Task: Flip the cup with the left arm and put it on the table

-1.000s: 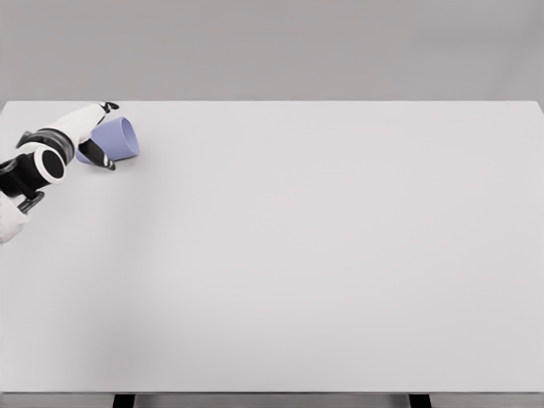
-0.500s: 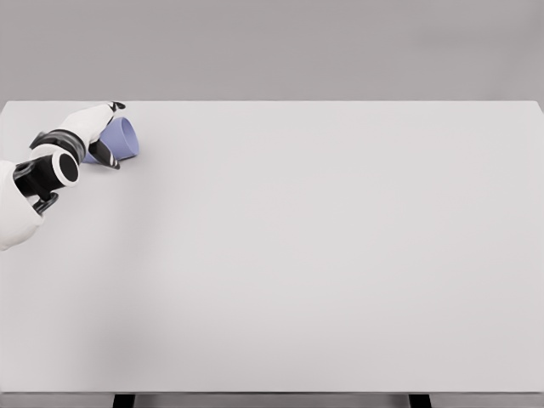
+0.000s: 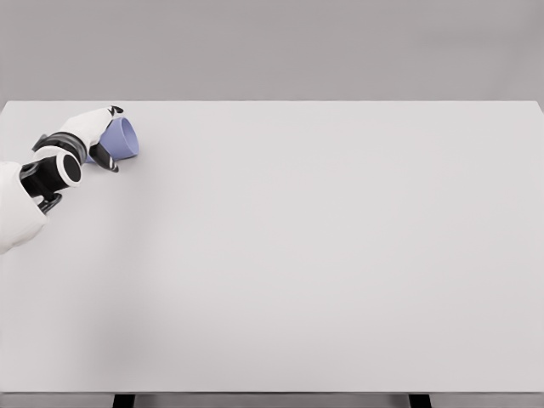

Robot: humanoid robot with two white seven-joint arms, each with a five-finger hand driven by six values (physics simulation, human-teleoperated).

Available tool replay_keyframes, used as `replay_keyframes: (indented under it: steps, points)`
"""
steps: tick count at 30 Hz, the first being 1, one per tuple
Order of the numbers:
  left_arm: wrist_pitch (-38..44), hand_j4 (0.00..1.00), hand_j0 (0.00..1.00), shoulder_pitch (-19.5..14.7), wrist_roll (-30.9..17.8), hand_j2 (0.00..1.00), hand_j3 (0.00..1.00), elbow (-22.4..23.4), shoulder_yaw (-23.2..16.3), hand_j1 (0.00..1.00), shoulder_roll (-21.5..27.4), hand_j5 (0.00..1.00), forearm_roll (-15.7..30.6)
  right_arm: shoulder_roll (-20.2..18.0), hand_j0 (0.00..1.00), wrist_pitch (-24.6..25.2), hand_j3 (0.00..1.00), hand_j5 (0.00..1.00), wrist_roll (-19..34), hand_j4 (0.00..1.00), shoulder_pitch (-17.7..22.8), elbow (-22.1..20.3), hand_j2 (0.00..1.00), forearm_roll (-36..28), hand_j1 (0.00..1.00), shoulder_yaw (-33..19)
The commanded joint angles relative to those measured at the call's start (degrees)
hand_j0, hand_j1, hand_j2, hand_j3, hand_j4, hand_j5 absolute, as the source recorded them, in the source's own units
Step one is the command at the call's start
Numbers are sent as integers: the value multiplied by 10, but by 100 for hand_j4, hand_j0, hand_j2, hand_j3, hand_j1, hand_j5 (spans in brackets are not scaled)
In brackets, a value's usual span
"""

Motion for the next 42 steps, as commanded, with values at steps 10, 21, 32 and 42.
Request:
replay_keyframes:
  steps: [10,21,32,42]
  points:
    - [0,82,82,-1,0,82,82,7,0,82,-2,82,-2,0,100,0,100,100,0,100,0,0,100,0,100,0]
    - [-28,60,60,-1,-1,60,60,6,4,60,-5,60,-1,0,100,0,100,100,0,100,0,0,100,0,100,0]
    - [-79,57,57,-1,-1,57,57,5,21,57,10,57,27,0,100,0,100,100,0,100,0,0,100,0,100,1]
    - [-189,58,58,-1,-8,58,58,2,45,58,75,58,150,0,100,0,100,100,0,100,0,0,100,0,100,0]
